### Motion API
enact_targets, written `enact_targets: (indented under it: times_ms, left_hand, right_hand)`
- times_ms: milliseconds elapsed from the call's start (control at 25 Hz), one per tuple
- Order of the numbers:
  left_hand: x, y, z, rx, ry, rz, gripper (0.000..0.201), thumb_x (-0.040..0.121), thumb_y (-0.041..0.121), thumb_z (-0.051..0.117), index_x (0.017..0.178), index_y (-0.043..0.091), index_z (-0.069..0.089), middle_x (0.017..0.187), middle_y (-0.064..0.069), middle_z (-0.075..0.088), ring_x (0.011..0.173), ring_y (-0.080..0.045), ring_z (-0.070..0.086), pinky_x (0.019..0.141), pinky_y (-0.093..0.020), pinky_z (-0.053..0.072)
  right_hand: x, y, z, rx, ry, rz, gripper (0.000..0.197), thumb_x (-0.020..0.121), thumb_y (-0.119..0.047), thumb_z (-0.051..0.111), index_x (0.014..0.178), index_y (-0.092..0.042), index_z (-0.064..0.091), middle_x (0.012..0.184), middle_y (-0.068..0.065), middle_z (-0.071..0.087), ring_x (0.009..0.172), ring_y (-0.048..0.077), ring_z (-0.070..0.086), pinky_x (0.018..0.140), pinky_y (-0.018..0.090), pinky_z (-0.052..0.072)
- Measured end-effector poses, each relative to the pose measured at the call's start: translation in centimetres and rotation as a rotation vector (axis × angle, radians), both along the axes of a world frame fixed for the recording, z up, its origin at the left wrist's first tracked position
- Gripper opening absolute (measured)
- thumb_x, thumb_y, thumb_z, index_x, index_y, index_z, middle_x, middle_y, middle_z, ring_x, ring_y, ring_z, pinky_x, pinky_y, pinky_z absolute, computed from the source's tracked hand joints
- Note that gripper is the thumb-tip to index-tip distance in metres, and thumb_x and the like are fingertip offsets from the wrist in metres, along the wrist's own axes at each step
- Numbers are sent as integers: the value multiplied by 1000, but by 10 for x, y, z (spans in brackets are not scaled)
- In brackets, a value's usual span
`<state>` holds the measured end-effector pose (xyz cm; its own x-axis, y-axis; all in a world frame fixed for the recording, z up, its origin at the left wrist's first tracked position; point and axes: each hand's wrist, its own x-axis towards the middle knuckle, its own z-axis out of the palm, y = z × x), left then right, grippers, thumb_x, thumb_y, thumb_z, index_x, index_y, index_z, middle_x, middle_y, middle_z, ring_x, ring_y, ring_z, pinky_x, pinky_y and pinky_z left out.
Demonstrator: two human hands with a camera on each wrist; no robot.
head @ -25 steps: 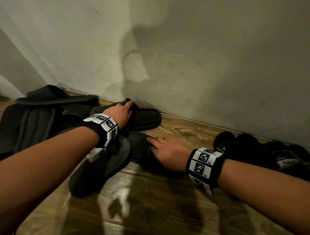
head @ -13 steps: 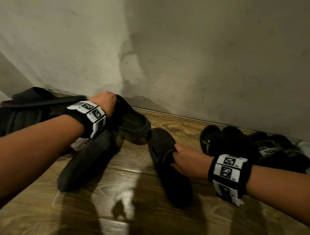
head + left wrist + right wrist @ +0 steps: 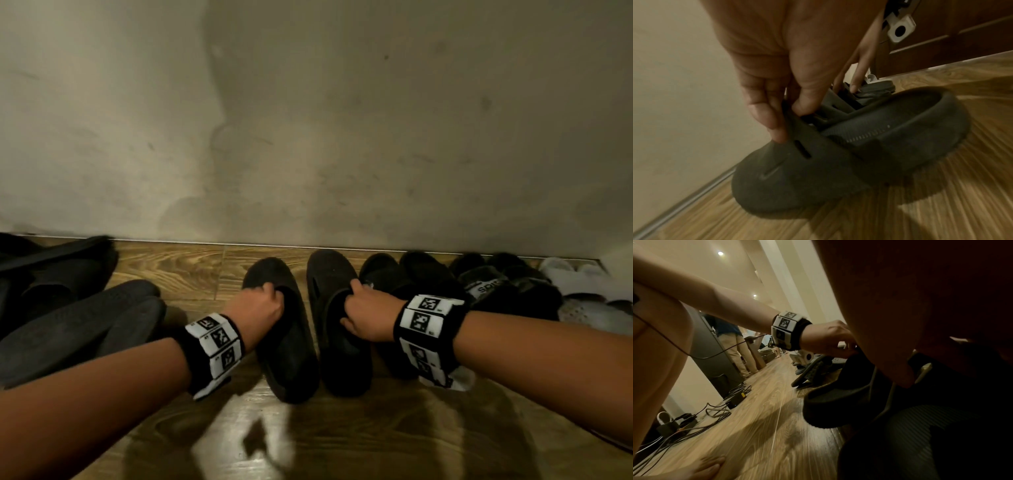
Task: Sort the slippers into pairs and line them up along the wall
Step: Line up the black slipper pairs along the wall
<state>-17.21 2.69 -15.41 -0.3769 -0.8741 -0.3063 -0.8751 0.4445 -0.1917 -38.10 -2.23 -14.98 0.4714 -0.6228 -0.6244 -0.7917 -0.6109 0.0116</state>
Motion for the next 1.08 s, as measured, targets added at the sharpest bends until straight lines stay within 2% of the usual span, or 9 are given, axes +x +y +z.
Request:
enact_targets:
  times_ms: [40,120,240,320,440,680,800,920,1080]
  left_hand:
    - [-9,-1,-6,55,24,40,20,82,11,62,99,1,64,94,-16,63,72,-29,70,60,-31,55]
    - [-17,-3,-28,89,44,86,35,95,5,34,128,-1,45,124,-19,45,103,-34,61,86,-39,51]
    - [-13,-1,-33,140,146,114,46,94,4,36,140,4,31,136,-20,32,115,-34,52,98,-41,48]
    - [-3,4,-31,189,196,140,51,94,7,41,143,9,28,139,-18,30,117,-33,53,101,-39,47]
    - [12,16,-23,169,226,133,43,95,14,42,137,11,34,132,-13,39,114,-30,54,97,-38,48]
    - [35,58,-17,199,148,129,34,94,19,39,127,9,43,126,-14,49,115,-33,52,95,-42,44]
    - [42,97,-32,352,173,128,37,92,17,43,127,6,45,129,-18,49,115,-37,51,97,-45,42]
    - [56,125,-53,365,186,75,38,89,15,49,124,1,47,127,-23,49,112,-40,51,93,-47,43]
    - [76,113,-75,388,158,152,39,89,21,53,125,3,51,127,-22,50,113,-40,50,92,-48,43]
  right_hand:
    - [-1,-2,0,-5,3,-6,44,99,-35,42,123,0,55,132,23,37,116,40,48,99,43,41]
    - [-1,-4,1,-2,12,4,42,98,-32,43,122,1,55,132,23,39,117,40,47,98,43,40]
    - [4,-2,3,-53,0,45,41,96,-28,46,124,1,52,132,23,41,118,40,46,99,45,38]
    - [13,4,7,-156,-32,109,40,94,-27,47,124,-1,53,131,22,44,119,38,45,100,45,36]
    - [34,16,11,-282,-102,208,37,92,-26,48,120,-3,55,128,20,48,118,37,45,98,45,35]
    - [73,31,7,-320,-140,283,38,91,-32,49,119,-7,55,121,16,51,113,34,47,94,43,36]
    - [86,34,3,-395,-105,261,37,90,-35,47,113,-9,58,116,15,54,109,34,49,88,42,37]
    - [103,40,-1,-419,-82,272,35,89,-37,45,107,-12,61,110,12,58,102,32,53,82,41,39]
    - [136,55,-10,-372,-71,331,38,94,-41,38,112,-14,59,112,10,57,103,29,52,85,41,39]
